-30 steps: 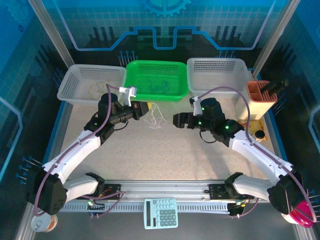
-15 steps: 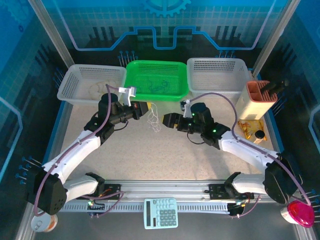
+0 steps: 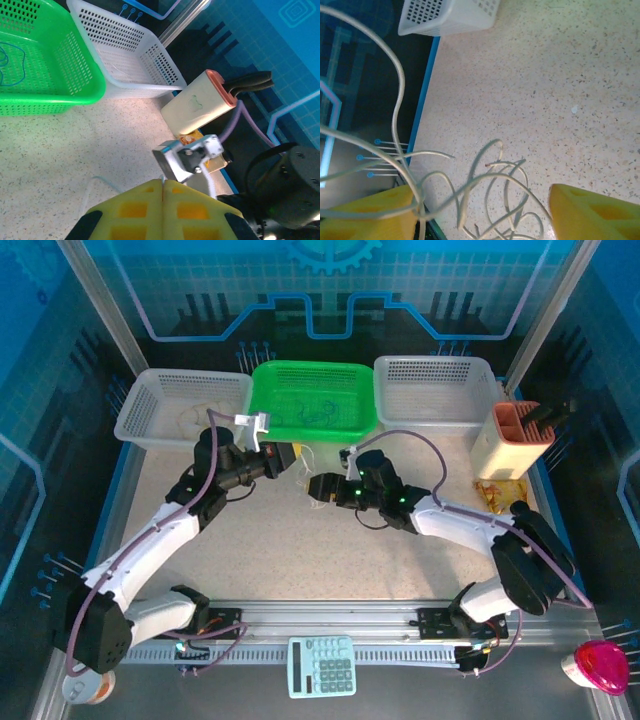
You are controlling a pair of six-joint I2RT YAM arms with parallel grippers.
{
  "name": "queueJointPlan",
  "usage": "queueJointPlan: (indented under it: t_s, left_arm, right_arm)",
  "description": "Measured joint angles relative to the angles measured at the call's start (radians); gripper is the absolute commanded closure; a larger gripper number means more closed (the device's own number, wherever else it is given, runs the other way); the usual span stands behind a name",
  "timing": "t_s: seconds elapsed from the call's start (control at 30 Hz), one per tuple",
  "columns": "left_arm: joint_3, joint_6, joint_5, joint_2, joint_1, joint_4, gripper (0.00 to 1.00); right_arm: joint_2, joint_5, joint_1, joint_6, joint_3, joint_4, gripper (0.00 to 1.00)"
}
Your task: Untangle the cables
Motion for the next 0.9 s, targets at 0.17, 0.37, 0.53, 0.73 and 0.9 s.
queueJointPlan:
  t_s: [0.17,0.37,0.53,0.73,0.9]
  left_arm:
    - [0.0,-0.002,0.0,-0.016,0.0,-0.001,1.0]
    - [0.04,-0.016,-0.011,-0.028,0.0,-0.023,1.0]
    - [0.124,-0.019,-0.025,-0.047,0.0,-0.029,1.0]
    - [0.209,-0.019,-0.026,-0.055,0.0,-0.03,1.0]
    - [0.241,-0.017,-0.026,-0.056,0.0,-0.041,1.0]
  right_arm:
    - [0.047,0.012,-0.009,0.008,-0.003,0.046,0.96]
    - [0.063,0.028,-0.03,0.018,-0.064,0.091,1.0]
    - [0.079,0.039,-0.035,0.018,-0.126,0.089,1.0]
    - [0.08,0.04,-0.035,0.023,-0.149,0.079,1.0]
    - [0.08,0.062,-0.035,0.022,-0.149,0.047,1.0]
